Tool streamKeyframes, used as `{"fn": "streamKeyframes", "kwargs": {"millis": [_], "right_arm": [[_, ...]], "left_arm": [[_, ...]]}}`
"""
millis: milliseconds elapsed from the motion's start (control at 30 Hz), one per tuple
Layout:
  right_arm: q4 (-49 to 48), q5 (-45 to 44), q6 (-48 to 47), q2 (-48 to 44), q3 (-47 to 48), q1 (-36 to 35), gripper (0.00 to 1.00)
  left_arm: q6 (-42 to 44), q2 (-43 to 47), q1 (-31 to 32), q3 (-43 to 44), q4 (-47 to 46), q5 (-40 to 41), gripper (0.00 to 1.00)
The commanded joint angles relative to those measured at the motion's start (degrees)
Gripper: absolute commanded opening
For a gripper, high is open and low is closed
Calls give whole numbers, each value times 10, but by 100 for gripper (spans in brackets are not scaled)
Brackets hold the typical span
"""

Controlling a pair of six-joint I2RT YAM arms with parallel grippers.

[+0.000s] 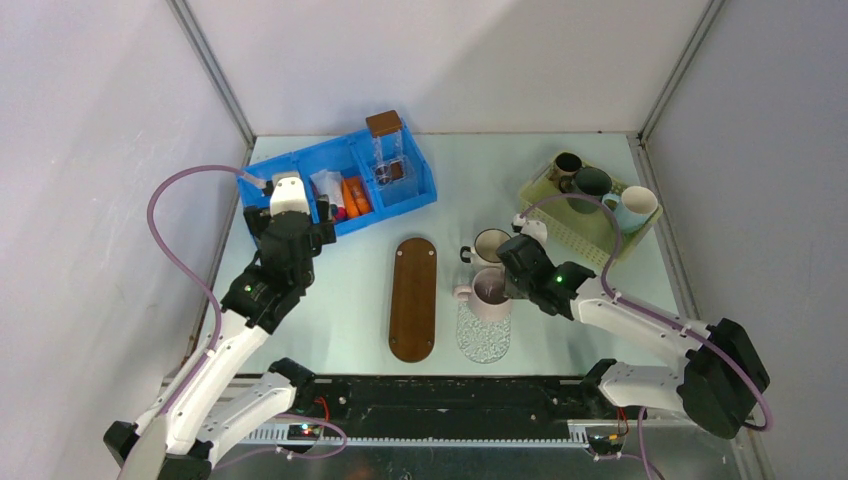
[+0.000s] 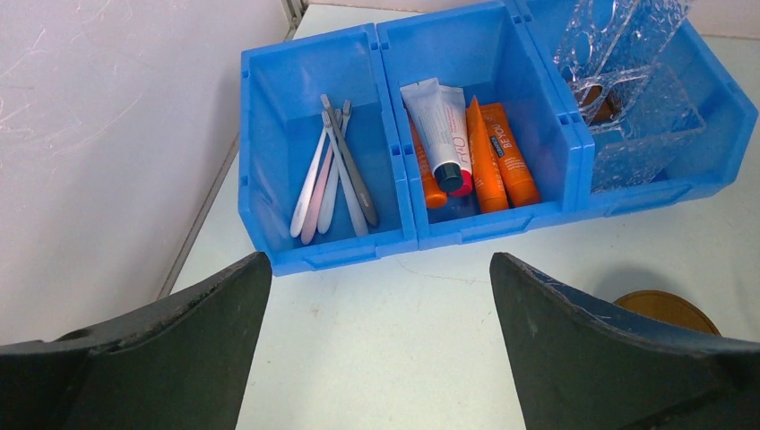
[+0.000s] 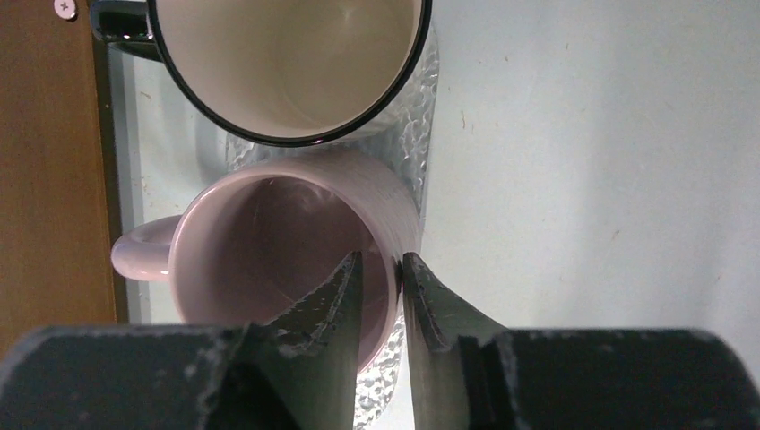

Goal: Prepare toiletry sets of a toothbrush and toothpaste on the tray
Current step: Place the cup on the tray, then pick up the cup from the storage box.

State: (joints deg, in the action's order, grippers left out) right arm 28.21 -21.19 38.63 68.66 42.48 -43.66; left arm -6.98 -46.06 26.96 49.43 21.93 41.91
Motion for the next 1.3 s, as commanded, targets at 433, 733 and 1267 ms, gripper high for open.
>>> {"fn": "streamKeyframes", "kwargs": {"millis": [433,733,1267], "right_arm": [[72,-1,-186,-45,208,221,57],[33,13,-192,58,296,437,58],[26,50,-269,334,451,597,56]], "left_arm": [[9,18,-7,0,-13,15,100],[10,17,-7,2,-11,6,100],[19,43,-11,3,-9,16,100]]}}
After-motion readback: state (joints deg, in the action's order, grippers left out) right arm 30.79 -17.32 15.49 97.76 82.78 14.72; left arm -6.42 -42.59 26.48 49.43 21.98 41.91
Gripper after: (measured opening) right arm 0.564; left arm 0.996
